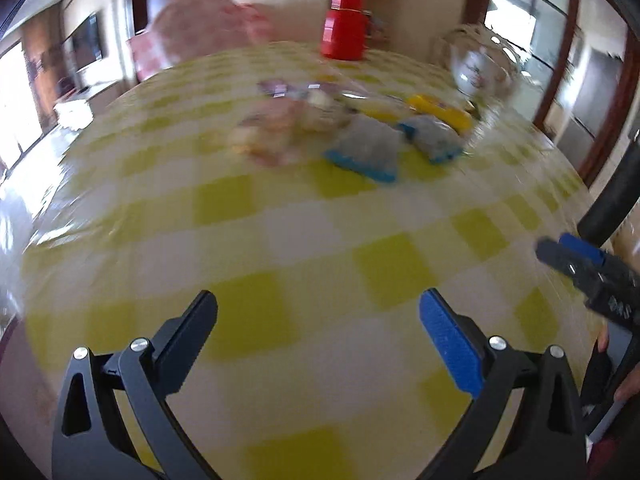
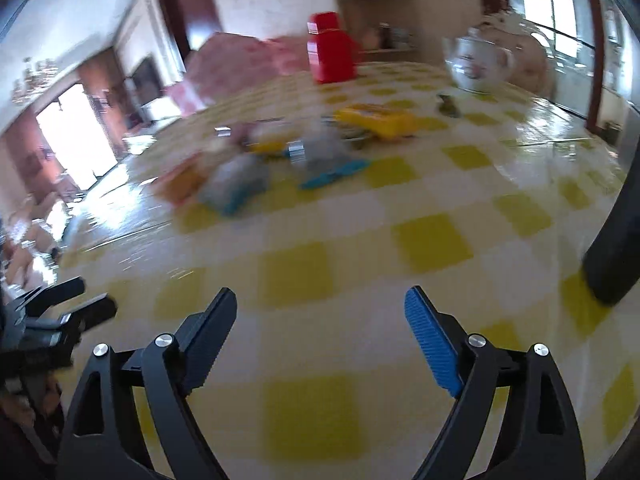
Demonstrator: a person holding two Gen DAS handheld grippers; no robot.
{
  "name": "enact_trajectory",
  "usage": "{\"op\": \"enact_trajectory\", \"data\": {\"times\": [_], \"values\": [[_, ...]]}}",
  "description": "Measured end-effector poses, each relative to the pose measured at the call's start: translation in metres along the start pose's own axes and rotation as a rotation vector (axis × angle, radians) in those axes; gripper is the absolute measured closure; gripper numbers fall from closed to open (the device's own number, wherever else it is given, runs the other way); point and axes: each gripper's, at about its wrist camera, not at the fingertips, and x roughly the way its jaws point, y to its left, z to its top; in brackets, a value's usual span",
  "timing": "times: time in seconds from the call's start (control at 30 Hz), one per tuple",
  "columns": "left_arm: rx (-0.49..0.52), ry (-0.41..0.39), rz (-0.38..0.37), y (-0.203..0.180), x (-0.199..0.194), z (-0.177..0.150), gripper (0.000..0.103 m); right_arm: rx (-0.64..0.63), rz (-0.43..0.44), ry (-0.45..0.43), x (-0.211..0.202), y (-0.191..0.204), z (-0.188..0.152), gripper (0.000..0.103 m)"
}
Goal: Organize snacks
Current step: 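Grasp the blue-edged dark snack bag with the left tool while the right tool grasps another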
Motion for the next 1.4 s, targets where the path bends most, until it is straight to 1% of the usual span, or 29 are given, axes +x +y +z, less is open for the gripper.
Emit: {"op": "enact_trajectory", "data": {"times": [0.1, 0.17, 0.3, 0.37, 0.43, 0.5, 0.53, 0.6, 0.63, 0.73, 0.8, 0.87, 0.93, 0.97, 1.0, 1.03, 1.07, 1.1, 1.13, 1.17, 1.2, 1.3, 1.4], "values": [[0.030, -0.021, -0.002, -0.019, 0.026, 0.019, 0.002, 0.038, -0.038, 0.016, 0.030, -0.021, 0.026, 0.017], [0.031, -0.022, 0.000, -0.028, 0.044, 0.029, 0.002, 0.063, -0.038, 0.032, 0.053, -0.028, 0.043, 0.016], [0.030, -0.003, 0.014, -0.033, 0.073, 0.048, 0.002, 0.075, -0.007, 0.044, 0.090, -0.019, 0.073, 0.016], [0.037, -0.001, 0.031, -0.036, 0.088, 0.061, 0.002, 0.048, 0.004, 0.047, 0.106, -0.009, 0.089, 0.016], [0.043, -0.003, 0.035, -0.036, 0.098, 0.072, 0.002, 0.013, -0.002, 0.031, 0.118, -0.002, 0.102, 0.016], [0.047, -0.008, 0.046, -0.034, 0.104, 0.081, 0.002, -0.016, -0.036, 0.010, 0.132, 0.004, 0.116, 0.016], [0.049, -0.009, 0.045, -0.032, 0.106, 0.084, 0.002, -0.028, -0.044, 0.015, 0.142, 0.005, 0.123, 0.016], [0.053, -0.007, 0.044, -0.029, 0.113, 0.093, 0.002, -0.032, -0.028, 0.040, 0.155, 0.007, 0.130, 0.016], [0.054, -0.008, 0.044, -0.029, 0.117, 0.097, 0.002, -0.032, 0.001, 0.059, 0.163, 0.007, 0.133, 0.016], [0.076, -0.018, 0.048, -0.027, 0.126, 0.111, 0.002, -0.065, -0.010, 0.148, 0.180, 0.012, 0.135, 0.016], [0.116, -0.021, 0.057, -0.031, 0.136, 0.121, 0.002, -0.115, -0.003, 0.149, 0.178, 0.018, 0.131, 0.016], [0.152, -0.002, 0.064, -0.036, 0.148, 0.128, 0.002, -0.149, -0.013, 0.140, 0.176, 0.020, 0.129, 0.023], [0.178, 0.042, 0.056, -0.040, 0.162, 0.135, 0.002, -0.116, -0.001, 0.138, 0.176, 0.013, 0.129, 0.028], [0.202, 0.057, 0.072, -0.044, 0.167, 0.136, 0.001, -0.098, 0.017, 0.131, 0.175, 0.008, 0.130, 0.032], [0.212, 0.051, 0.078, -0.046, 0.168, 0.137, 0.002, -0.099, 0.021, 0.129, 0.174, 0.007, 0.130, 0.034], [0.215, 0.054, 0.076, -0.046, 0.168, 0.136, 0.007, -0.105, 0.049, 0.126, 0.173, 0.005, 0.129, 0.047], [0.204, 0.044, 0.047, -0.045, 0.166, 0.135, 0.020, -0.109, 0.061, 0.119, 0.170, 0.006, 0.128, 0.047], [0.188, 0.044, -0.011, -0.045, 0.163, 0.133, 0.044, -0.111, 0.039, 0.109, 0.168, 0.005, 0.128, 0.047], [0.165, 0.042, -0.023, -0.044, 0.160, 0.130, 0.044, -0.113, 0.015, 0.099, 0.165, 0.003, 0.127, 0.047], [0.163, 0.040, -0.009, -0.045, 0.156, 0.126, 0.044, -0.108, 0.013, 0.094, 0.163, 0.001, 0.126, 0.047], [0.160, 0.035, -0.008, -0.047, 0.153, 0.123, 0.045, -0.098, 0.017, 0.091, 0.161, -0.003, 0.126, 0.047], [0.106, 0.025, -0.035, -0.043, 0.141, 0.112, 0.045, -0.062, 0.023, 0.089, 0.155, -0.013, 0.123, 0.047], [0.092, 0.006, -0.032, -0.042, 0.124, 0.097, 0.045, -0.042, 0.030, 0.083, 0.150, -0.015, 0.121, 0.047]]}}
